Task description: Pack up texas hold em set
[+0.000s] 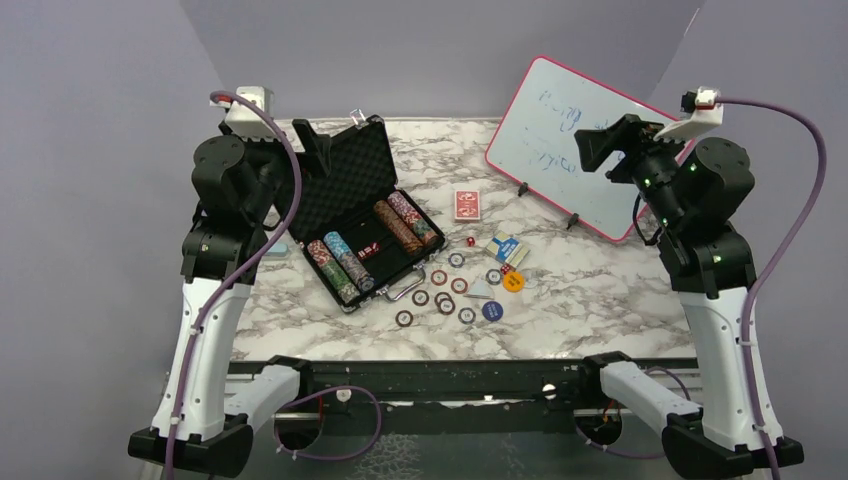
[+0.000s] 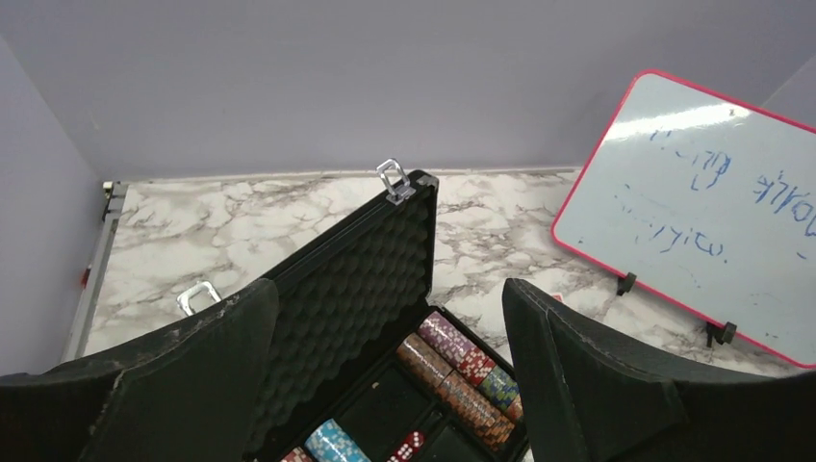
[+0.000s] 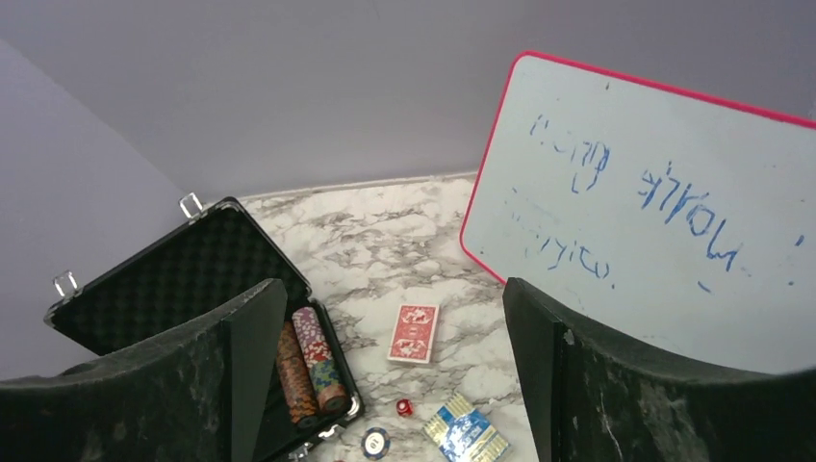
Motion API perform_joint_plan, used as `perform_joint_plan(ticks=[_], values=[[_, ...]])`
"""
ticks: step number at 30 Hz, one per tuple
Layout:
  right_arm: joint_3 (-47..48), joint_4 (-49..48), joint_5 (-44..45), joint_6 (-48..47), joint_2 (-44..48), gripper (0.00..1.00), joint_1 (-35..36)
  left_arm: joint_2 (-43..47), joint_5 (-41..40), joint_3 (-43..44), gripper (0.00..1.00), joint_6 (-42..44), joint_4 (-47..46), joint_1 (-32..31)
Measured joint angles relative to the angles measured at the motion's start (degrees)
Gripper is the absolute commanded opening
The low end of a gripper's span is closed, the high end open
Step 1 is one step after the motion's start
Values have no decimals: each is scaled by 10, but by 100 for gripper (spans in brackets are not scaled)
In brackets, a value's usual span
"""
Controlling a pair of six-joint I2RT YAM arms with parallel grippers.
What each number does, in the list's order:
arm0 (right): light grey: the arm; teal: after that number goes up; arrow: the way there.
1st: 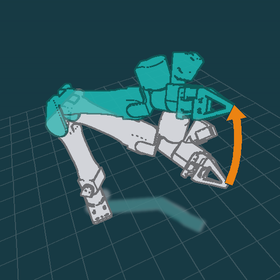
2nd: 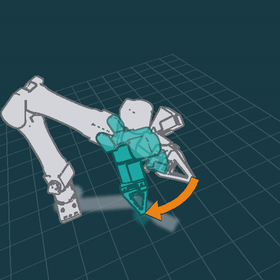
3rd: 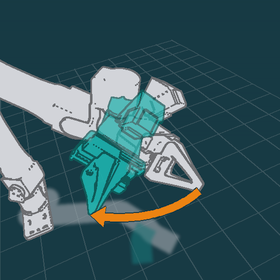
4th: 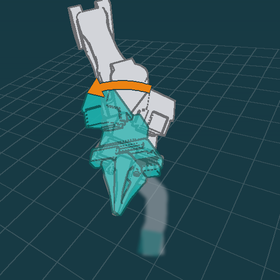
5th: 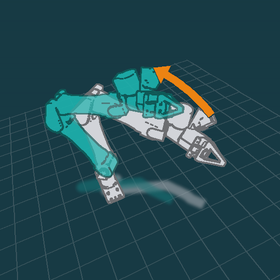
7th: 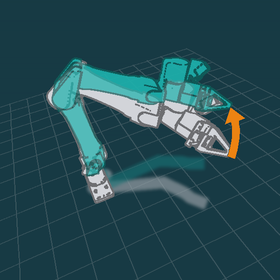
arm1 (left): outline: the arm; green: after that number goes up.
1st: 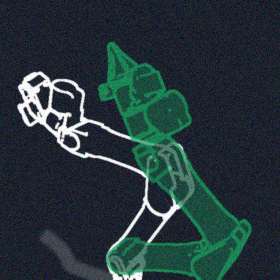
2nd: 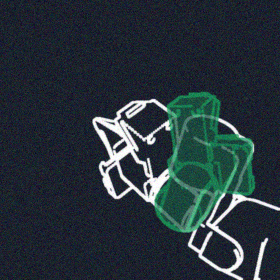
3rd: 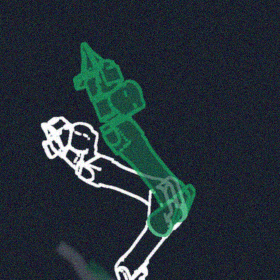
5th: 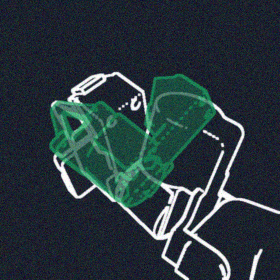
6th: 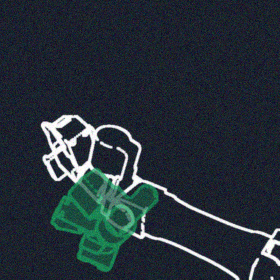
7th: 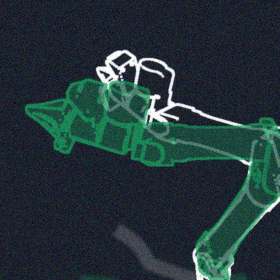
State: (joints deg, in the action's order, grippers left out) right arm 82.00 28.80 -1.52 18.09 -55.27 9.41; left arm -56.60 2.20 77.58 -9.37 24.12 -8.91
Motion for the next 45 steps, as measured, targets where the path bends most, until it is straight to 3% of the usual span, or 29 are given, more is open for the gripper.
perform_joint_plan(ticks=[4,9,16,20,25,28,37,45], values=[[-11,-31,-26,-6,0,98,-10,0,19,5,97,7,-22,2],[-48,-66,-73,-12,0,99,-12,0,37,5,99,9,-52,2],[-107,-91,-158,-7,-39,89,-11,11,40,-28,99,1,-87,-2],[-123,-97,-244,16,-100,84,-11,23,34,-73,99,-17,-90,-2],[-147,-92,-287,40,-188,73,-9,26,25,-107,99,-40,-90,-5],[-141,-75,-263,31,-240,70,17,31,20,-119,99,-49,-90,-5],[-93,-27,-85,29,-390,57,198,36,12,-134,99,-74,-90,-6],[-65,10,21,37,-483,45,231,50,-2,-134,99,-76,-86,-10]])
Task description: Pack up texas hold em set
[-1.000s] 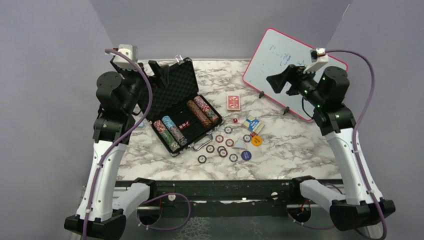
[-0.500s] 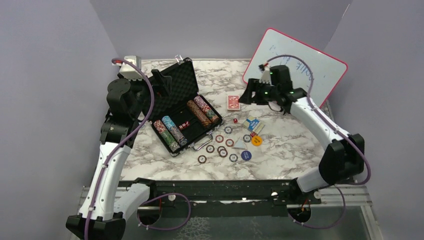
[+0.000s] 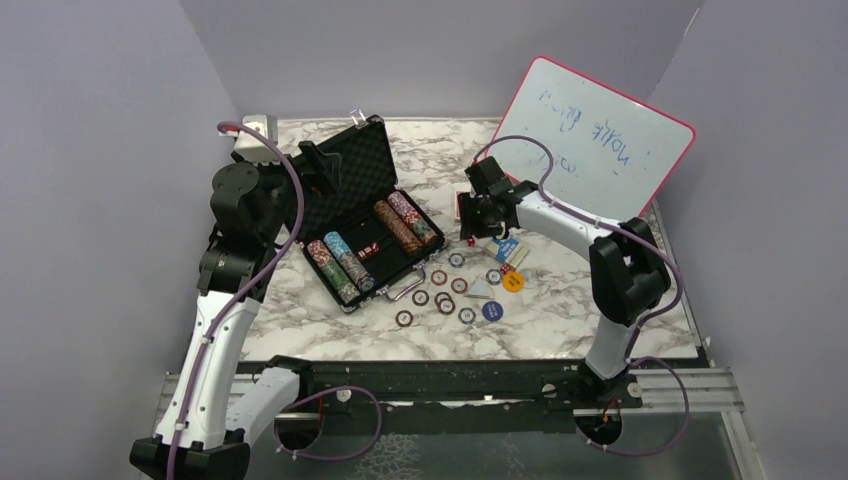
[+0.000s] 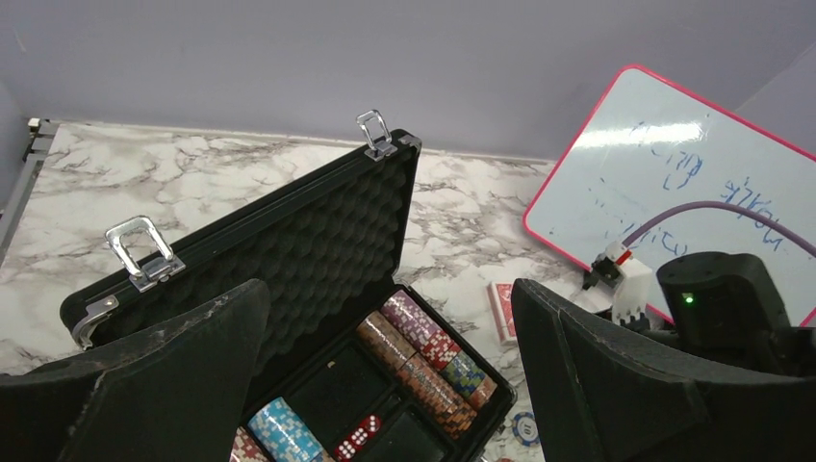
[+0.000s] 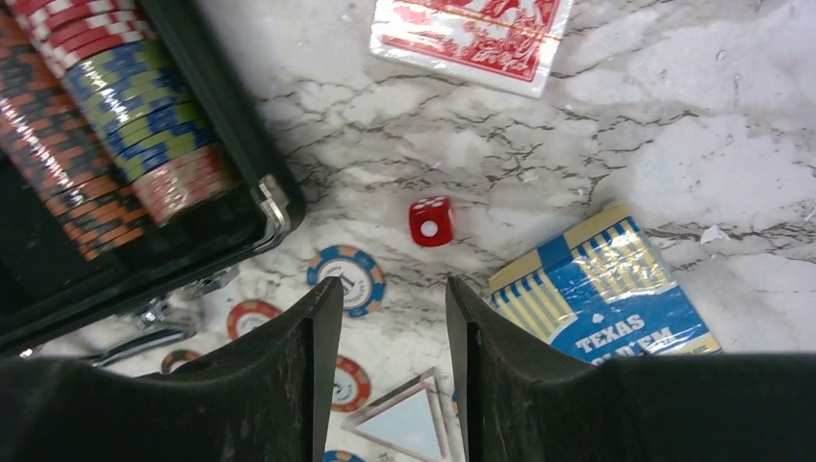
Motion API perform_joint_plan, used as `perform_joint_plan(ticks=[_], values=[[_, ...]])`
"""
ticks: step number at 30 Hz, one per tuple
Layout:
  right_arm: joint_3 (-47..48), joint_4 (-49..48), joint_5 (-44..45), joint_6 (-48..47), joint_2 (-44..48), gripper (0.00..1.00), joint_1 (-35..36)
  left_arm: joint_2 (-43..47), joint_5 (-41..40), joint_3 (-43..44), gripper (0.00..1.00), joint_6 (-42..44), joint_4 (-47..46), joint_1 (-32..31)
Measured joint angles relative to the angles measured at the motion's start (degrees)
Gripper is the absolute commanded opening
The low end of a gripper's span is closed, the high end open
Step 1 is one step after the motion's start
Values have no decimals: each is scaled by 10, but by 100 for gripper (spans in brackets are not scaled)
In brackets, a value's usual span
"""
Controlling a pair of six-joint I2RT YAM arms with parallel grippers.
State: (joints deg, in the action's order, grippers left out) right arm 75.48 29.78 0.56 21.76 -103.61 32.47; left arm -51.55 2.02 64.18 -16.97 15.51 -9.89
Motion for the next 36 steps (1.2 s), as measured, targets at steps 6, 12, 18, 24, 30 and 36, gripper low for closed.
perform_joint_plan(ticks=[6,12,18,24,30,36], values=[[10,3,39,-11,-33,41,1,11,-2,-12,99,-11,0,0],[14,-3,48,-30,-49,42,1,10,-2,-16,99,-19,2,0],[26,-7,45,-51,-69,41,1,6,-2,-16,99,-24,2,-3],[29,-11,43,-69,-74,31,1,3,-2,-16,99,-25,2,-3],[32,-13,33,-82,-78,39,2,3,-2,-16,99,-25,2,-3],[33,-13,30,-94,-87,34,9,3,-2,-16,99,-25,2,-3]])
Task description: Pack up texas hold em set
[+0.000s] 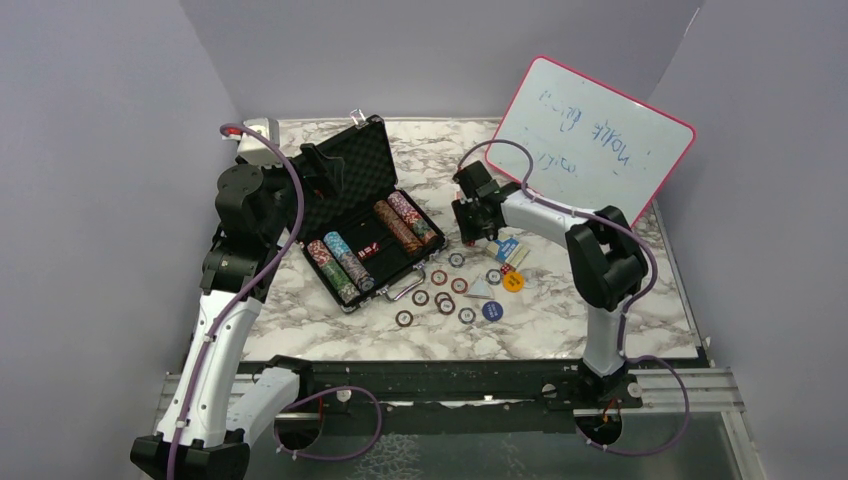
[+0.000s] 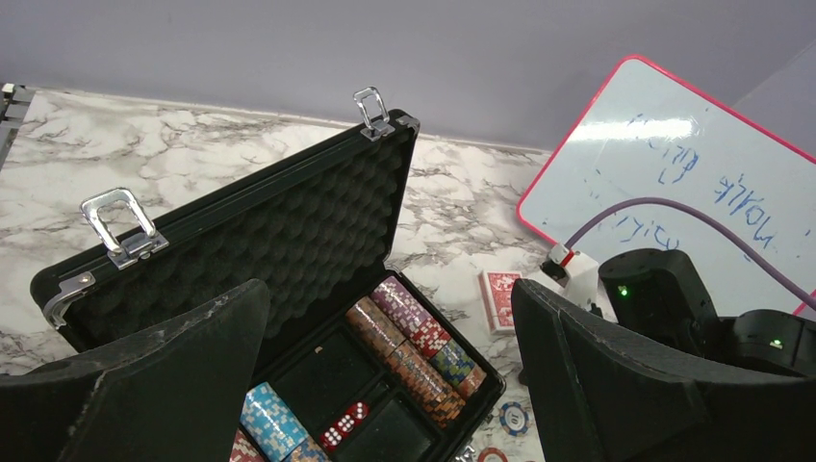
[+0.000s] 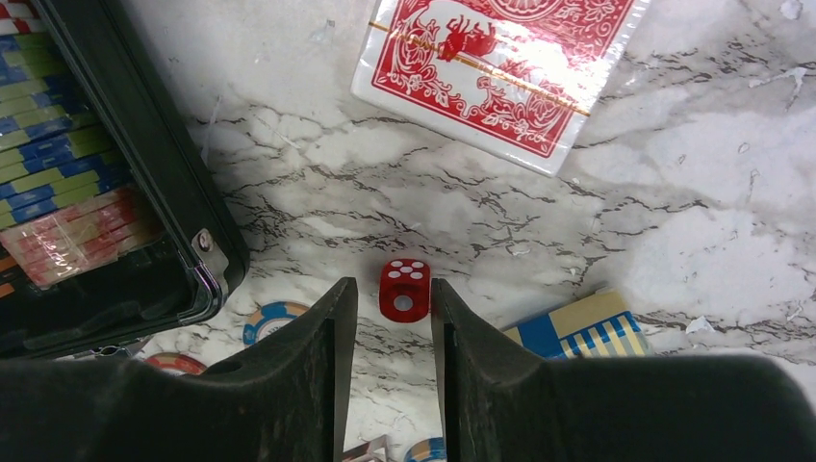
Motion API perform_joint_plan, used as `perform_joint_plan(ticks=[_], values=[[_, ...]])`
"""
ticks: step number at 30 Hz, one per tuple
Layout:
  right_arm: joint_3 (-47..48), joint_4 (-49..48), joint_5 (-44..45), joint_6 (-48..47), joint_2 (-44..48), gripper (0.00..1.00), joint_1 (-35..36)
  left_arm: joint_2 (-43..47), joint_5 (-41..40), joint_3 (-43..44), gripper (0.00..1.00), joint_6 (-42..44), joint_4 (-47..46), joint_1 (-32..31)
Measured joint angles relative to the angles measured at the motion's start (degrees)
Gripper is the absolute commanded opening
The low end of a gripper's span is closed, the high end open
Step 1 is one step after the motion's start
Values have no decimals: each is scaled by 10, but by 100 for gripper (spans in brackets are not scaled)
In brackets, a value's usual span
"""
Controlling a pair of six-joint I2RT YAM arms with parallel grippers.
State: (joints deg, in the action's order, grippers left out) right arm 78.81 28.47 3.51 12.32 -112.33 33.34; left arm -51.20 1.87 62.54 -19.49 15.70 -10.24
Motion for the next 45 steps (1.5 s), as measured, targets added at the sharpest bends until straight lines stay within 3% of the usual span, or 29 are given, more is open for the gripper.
perform_joint_plan(ticks=[5,9,19,28,34,45], values=[[0,0,1,-5,-5,24,2,0,0,-2,99,0,0,0],[4,2,1,-8,-5,21,3,1,-1,-3,99,0,0,0],[68,36,-3,17,3,20,23,2,-23,-1,99,-7,19,-3],[167,46,-40,63,17,21,103,37,-55,-3,99,-53,104,-3],[271,43,-54,62,-56,21,156,79,-73,-23,99,-87,151,-3],[343,60,-51,45,-188,21,177,120,-90,-26,99,-99,176,-3]])
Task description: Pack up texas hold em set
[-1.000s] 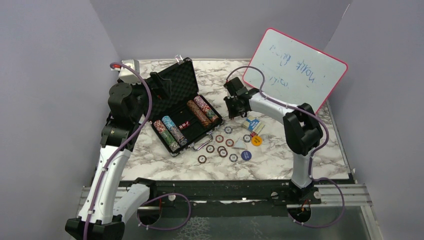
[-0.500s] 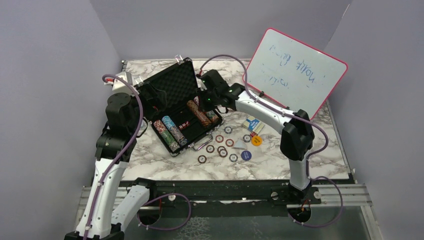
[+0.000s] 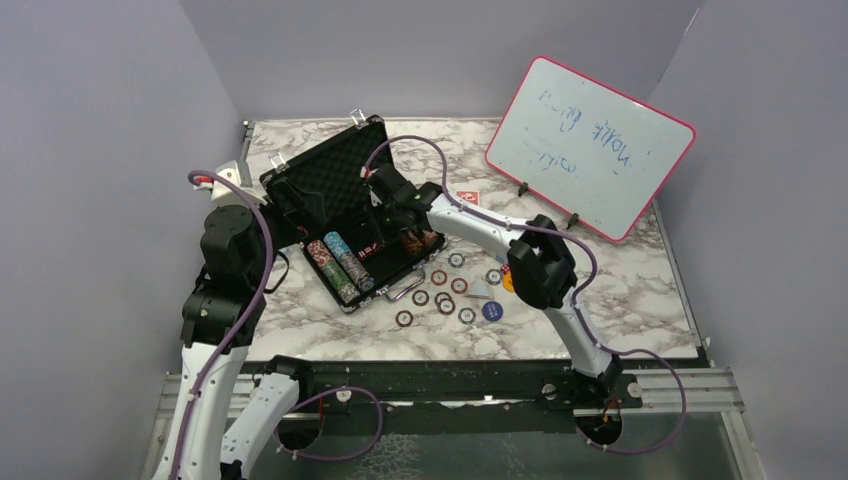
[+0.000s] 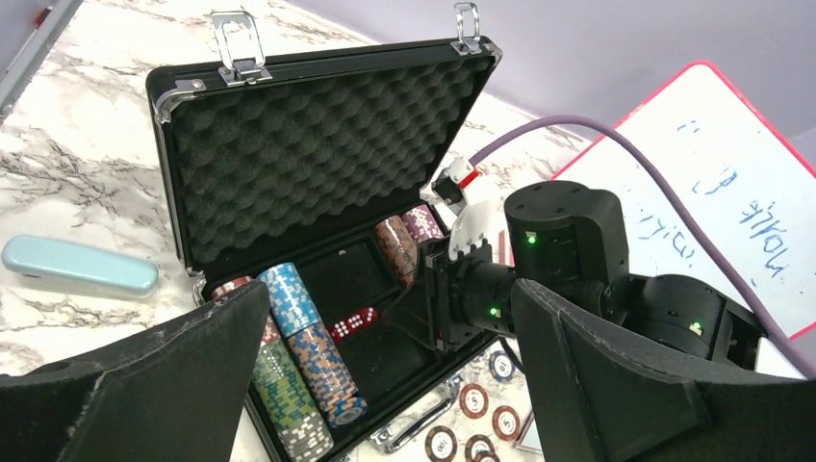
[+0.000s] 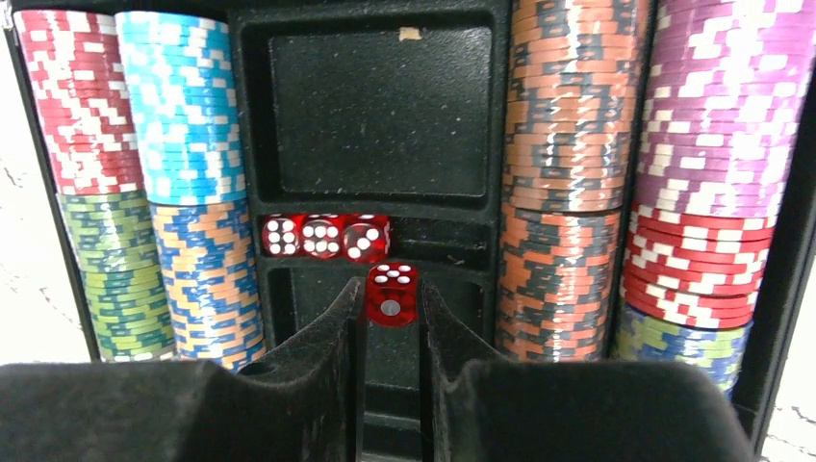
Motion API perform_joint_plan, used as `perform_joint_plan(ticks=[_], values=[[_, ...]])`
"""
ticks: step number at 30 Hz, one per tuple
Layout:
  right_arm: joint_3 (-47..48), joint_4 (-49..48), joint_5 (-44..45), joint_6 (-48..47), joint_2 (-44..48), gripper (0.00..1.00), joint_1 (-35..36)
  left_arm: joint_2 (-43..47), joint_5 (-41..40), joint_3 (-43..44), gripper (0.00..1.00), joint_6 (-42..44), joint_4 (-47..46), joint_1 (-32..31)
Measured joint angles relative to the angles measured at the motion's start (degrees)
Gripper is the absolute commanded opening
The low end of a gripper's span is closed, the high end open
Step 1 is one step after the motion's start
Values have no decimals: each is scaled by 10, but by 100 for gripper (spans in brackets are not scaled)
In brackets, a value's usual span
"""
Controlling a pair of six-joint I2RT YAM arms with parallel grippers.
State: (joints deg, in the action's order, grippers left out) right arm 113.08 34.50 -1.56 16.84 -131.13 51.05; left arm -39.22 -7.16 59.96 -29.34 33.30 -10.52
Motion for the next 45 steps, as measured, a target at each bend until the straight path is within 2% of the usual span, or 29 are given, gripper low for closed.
perform_joint_plan(ticks=[14,25,45], values=[[42,4,18,-19,-28,23,0,-36,0,0,99,-4,3,0],[44,17,18,-19,-44,28,0,-24,-13,0,99,-7,3,0],[55,11,22,-19,-57,26,0,8,-45,-2,99,-9,3,0]])
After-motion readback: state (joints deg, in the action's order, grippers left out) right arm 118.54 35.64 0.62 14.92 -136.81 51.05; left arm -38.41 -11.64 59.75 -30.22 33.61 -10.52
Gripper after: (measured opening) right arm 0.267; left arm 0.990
